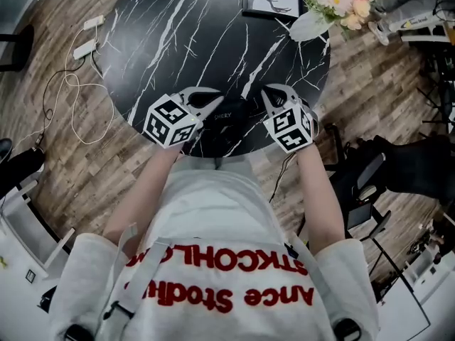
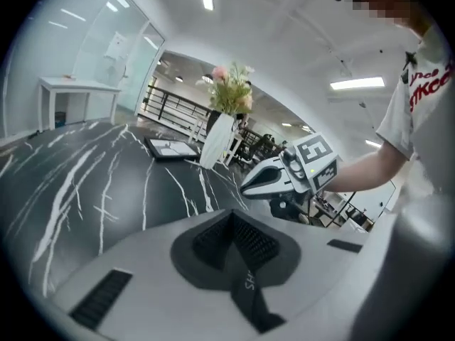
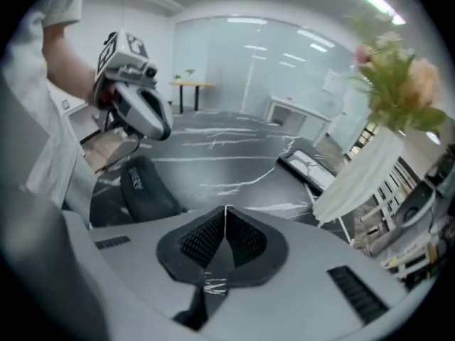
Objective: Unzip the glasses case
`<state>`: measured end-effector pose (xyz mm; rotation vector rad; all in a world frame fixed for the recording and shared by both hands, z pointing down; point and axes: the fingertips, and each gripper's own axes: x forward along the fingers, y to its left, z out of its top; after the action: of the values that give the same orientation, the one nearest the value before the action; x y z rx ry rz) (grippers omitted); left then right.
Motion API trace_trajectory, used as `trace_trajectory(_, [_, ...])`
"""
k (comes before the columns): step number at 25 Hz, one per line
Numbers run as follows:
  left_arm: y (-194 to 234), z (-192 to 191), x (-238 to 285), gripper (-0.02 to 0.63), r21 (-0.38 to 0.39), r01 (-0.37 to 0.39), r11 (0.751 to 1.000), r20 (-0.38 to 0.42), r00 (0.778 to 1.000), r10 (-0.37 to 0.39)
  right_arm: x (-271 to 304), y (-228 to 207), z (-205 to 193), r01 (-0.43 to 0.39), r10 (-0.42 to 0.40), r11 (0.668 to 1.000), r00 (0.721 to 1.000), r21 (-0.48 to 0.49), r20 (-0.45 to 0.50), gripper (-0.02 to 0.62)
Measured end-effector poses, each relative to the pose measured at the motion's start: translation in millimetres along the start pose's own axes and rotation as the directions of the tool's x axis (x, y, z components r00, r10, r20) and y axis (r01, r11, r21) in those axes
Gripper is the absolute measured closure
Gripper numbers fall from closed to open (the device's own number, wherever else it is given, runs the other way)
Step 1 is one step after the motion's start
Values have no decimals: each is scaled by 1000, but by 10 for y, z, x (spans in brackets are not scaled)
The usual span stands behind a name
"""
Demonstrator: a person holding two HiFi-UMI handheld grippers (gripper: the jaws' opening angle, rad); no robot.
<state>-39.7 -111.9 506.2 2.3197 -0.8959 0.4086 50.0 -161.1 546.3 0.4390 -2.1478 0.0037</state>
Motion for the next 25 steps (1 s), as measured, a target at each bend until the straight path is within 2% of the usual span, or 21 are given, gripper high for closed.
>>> trace_trajectory(2, [43,281,-137,598,25,-28,999,78,997,26,-275,-181,255,70,-81,992,991,105,103,577])
trace_trajectory(4, [79,583,-292,598,46,-62,997,152,987,55,-575,-352,539,122,-164,972,964,201,208,577])
trace_trajectory(7, [111,1032,-556,598,68,-115,991,264,960,94,-1012,-577,901,145,-273,923,901,357,338,577])
trace_trajectory(10, [143,1461,-883,598,68,-165,984,379,917,128,-1412,-764,1193,152,-369,875,825,460,428,577])
trace_trajectory(15, [97,1919,-1360,598,95,-256,962,481,858,180,-2014,-835,1559,131,-458,834,705,535,541,580])
trace_trajectory(17, [32,2072,-1499,598,111,-281,953,516,836,186,-2181,-814,1670,120,-474,829,670,546,572,580])
trace_trajectory(22, [-158,2341,-1730,598,160,-320,934,579,797,174,-2445,-734,1916,131,-490,834,621,535,611,580])
trace_trajectory(25, [-208,2412,-1805,598,145,-309,940,606,778,163,-2554,-698,2031,130,-490,839,602,529,630,580])
